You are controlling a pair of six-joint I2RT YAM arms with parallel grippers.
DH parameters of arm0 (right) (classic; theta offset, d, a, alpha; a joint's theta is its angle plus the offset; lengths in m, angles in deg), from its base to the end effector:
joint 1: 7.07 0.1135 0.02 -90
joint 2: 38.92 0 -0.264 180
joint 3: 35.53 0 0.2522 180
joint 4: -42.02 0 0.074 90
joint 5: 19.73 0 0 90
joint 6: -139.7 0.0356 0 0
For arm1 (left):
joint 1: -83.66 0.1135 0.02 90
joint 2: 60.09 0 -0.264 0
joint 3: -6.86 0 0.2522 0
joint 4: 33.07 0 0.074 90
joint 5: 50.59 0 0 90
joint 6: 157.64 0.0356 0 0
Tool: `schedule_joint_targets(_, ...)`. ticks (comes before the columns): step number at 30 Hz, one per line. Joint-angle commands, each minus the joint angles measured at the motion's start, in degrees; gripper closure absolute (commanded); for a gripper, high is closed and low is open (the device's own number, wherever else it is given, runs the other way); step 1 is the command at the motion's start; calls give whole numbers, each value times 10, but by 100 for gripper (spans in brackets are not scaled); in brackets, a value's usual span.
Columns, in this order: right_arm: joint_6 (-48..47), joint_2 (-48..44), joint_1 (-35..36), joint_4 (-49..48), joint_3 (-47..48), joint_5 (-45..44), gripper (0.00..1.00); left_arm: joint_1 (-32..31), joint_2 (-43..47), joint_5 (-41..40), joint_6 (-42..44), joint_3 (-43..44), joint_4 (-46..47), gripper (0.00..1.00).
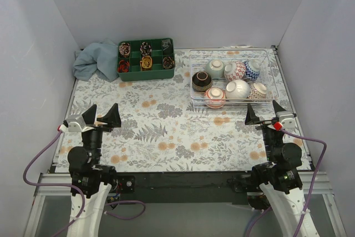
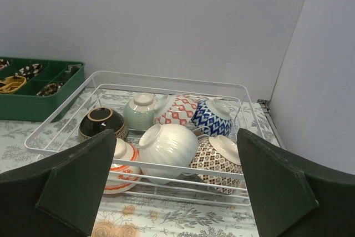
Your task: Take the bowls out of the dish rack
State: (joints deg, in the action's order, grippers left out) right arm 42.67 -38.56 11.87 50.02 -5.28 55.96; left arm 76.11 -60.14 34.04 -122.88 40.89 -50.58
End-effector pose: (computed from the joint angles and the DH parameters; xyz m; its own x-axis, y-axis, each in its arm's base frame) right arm 0.0741 0.0161 0.2813 0.3619 -0.0012 -0.9322 -0.0537 0.9983 -0.0221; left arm 0.0699 -0.0059 0.2857 0.1259 -0.8418 -0.5249 0.2548 0.5388 -0.8030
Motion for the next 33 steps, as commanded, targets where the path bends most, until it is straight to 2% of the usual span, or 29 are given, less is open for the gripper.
schedule_joint_targets(1, 7, -90, 3, -8, 19, -3, 1, 4, 31, 1, 8, -2, 9, 2)
schedule_joint_targets(9, 11, -88, 3, -9, 21, 7, 1, 4, 21, 13, 5, -4, 15, 2)
schedule_joint_targets(15, 39, -49, 3, -8, 33, 20, 1, 4, -6, 15, -9, 8, 8, 2)
schedule_joint_targets(21, 60, -6, 3, 7, 57, 24, 1, 4, -103, -21, -39, 48, -32, 2)
schedule_joint_targets(25, 83, 58, 3, 27, 88, 12, 2, 4, -187, -21, -43, 79, -64, 2)
schedule_joint_targets(29, 110, 116, 3, 49, 119, 5, 1, 3, -234, -18, -44, 105, -72, 2)
schedule_joint_targets(33, 135, 213, 3, 79, 168, 3, 1, 3, -299, 7, -47, 143, -72, 2)
